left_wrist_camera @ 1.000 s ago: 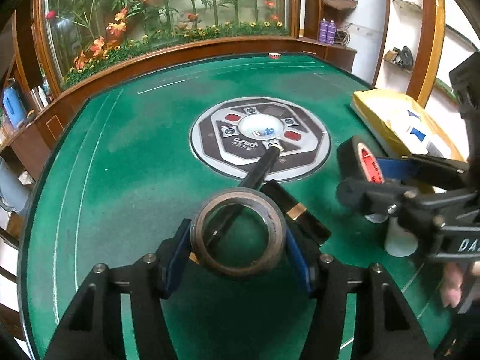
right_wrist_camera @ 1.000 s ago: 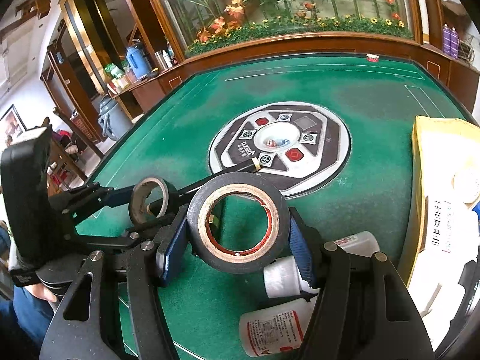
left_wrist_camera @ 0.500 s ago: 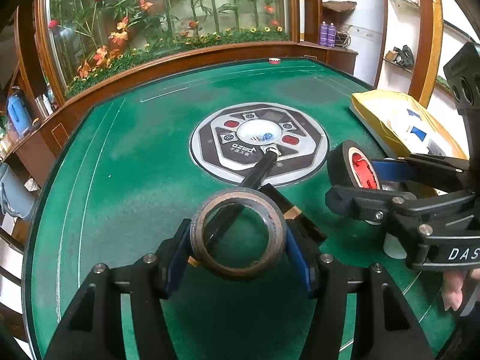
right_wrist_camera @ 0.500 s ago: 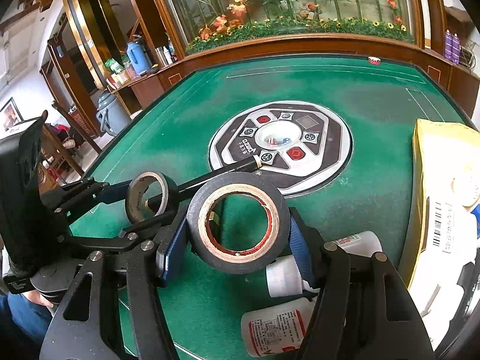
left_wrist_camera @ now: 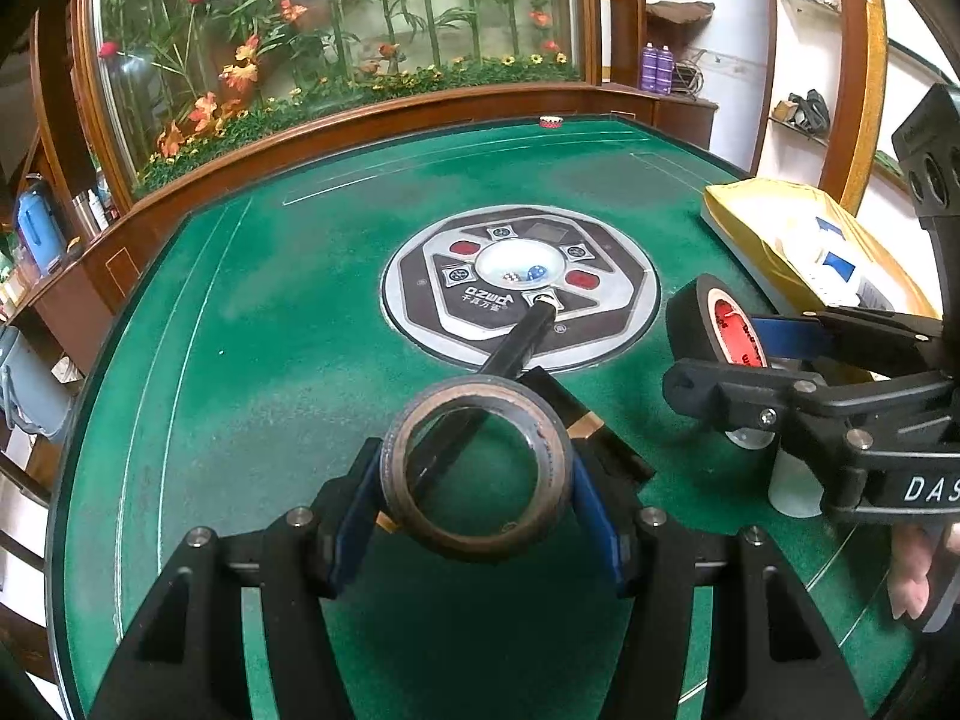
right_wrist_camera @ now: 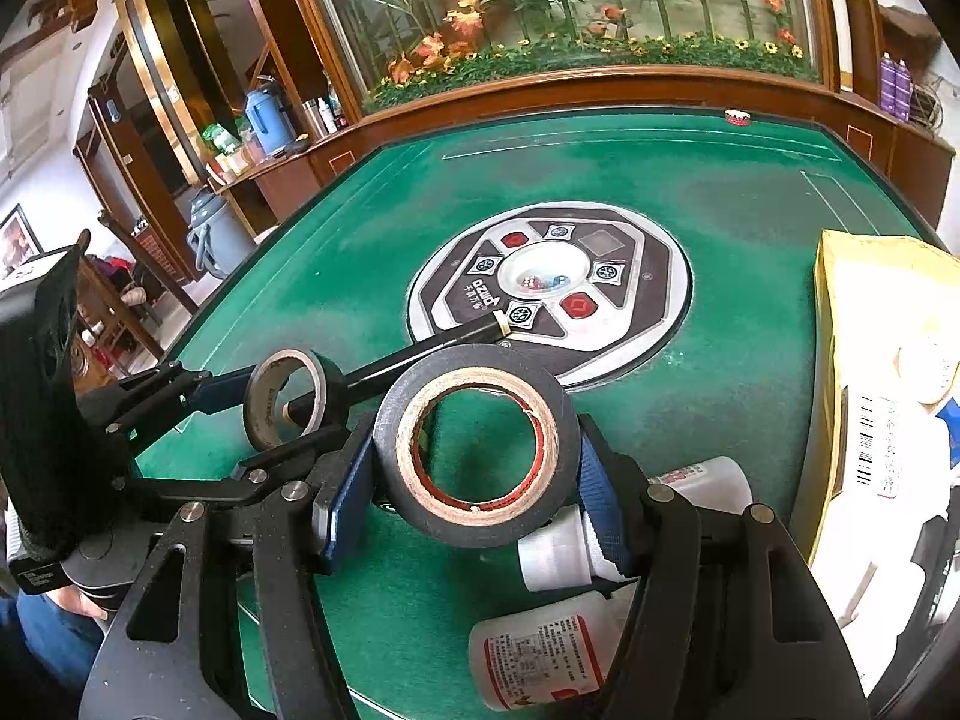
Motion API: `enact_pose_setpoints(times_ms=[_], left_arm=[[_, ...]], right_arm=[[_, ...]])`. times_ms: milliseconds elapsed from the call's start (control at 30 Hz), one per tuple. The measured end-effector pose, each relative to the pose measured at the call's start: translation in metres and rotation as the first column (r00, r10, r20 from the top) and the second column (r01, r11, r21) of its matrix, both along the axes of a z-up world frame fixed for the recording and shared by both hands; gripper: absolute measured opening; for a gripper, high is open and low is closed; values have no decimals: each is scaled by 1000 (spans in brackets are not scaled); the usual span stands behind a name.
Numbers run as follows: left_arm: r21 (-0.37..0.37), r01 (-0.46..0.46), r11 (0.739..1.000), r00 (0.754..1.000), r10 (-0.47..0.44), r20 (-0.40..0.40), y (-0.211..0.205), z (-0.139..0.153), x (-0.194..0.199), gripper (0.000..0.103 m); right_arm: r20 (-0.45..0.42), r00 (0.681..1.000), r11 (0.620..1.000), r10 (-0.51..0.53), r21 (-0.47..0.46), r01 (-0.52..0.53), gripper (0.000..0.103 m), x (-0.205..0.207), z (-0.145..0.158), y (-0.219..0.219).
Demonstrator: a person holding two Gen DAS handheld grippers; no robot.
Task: Organize rigid objects
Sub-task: 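Grasp the brown tape roll with the left gripper while the right grasps the black tape roll, then lift both tape rolls and carry them over the tray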
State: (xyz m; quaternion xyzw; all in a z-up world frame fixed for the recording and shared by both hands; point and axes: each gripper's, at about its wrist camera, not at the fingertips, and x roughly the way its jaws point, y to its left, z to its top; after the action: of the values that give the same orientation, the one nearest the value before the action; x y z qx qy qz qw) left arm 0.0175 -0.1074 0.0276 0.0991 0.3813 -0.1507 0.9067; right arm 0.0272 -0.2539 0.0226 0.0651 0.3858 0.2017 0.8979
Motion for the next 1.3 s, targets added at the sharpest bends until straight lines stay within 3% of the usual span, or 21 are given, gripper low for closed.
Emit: enact_pose_setpoints(times_ms=[633,1300], left_arm=[[-17,-4,1000,1000,4,-6,2,0,3,60],[-113,20,993,1000,-22,-17,5,10,3,60]], right_arm=[[-6,1000,1000,-23,7,23,63,-1,-2,-6],[2,1000,999,-29,19,29,63,-2,0,-8]])
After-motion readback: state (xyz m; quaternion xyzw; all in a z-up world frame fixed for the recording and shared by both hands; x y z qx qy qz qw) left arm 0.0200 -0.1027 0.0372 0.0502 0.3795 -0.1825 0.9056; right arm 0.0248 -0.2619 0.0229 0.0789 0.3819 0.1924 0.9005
